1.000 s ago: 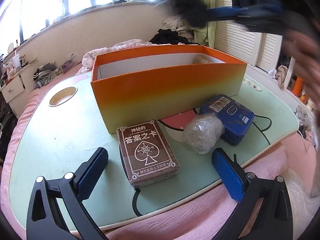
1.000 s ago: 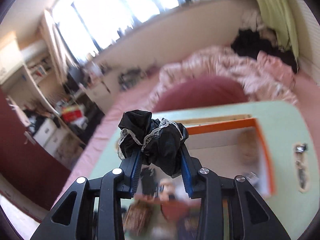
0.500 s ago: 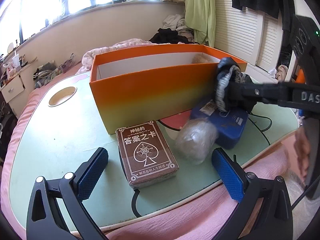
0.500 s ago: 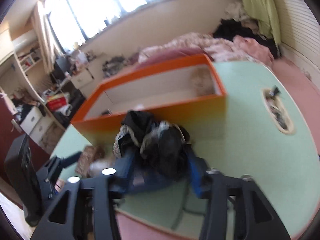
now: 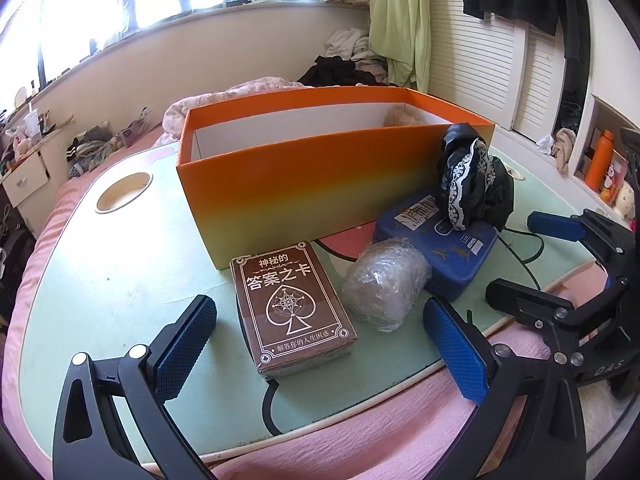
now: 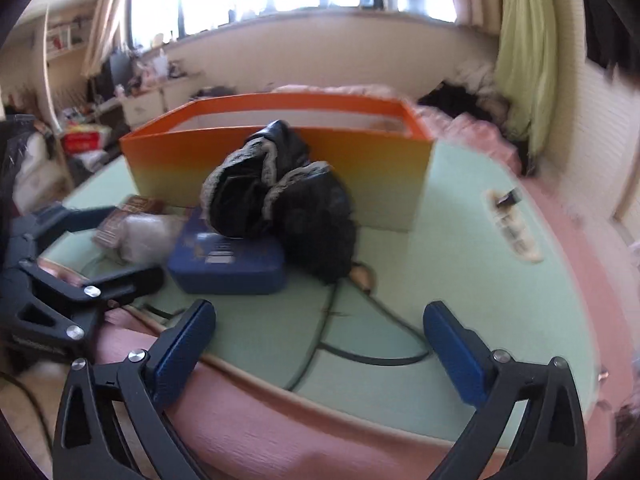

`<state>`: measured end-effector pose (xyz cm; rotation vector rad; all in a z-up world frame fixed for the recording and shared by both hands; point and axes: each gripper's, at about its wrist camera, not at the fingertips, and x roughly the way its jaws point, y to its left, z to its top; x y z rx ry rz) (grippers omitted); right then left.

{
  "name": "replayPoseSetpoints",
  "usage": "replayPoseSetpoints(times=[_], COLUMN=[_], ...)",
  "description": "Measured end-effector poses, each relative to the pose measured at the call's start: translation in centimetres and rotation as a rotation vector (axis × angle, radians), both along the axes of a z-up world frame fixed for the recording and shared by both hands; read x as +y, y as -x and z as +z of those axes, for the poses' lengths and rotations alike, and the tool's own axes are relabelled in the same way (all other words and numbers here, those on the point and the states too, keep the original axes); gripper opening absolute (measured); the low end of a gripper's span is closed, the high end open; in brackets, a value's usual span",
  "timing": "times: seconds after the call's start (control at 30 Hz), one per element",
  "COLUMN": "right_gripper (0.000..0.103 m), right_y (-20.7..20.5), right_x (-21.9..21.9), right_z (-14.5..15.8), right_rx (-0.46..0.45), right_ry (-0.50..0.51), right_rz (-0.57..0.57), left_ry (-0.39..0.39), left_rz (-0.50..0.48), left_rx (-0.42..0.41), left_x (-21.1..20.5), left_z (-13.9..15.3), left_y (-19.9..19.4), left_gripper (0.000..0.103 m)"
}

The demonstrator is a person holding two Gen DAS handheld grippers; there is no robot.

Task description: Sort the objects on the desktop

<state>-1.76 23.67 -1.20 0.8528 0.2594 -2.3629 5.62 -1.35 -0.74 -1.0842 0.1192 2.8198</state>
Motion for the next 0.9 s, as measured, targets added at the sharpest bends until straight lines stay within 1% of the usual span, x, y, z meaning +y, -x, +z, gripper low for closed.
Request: replayPoseSetpoints(times=[0.2, 0.9], right_gripper=[0.103, 0.103], right_y=[0.26, -0.03], right_x=[0.5, 0.33], right_z=[-0.47, -0.04], right_rx=[0.008, 0.014], right_ry=[0.018, 0.016], right_rz=[0.041, 0.043], left_ry=[0.0, 0.0], left_rz=[0.002, 0.006], left_rx=[0.0, 0.0], left_x=[-0.14, 0.03], left_z=[0.15, 0.19], left_y=[0.16, 0.12], left_gripper=[0.103, 0.103])
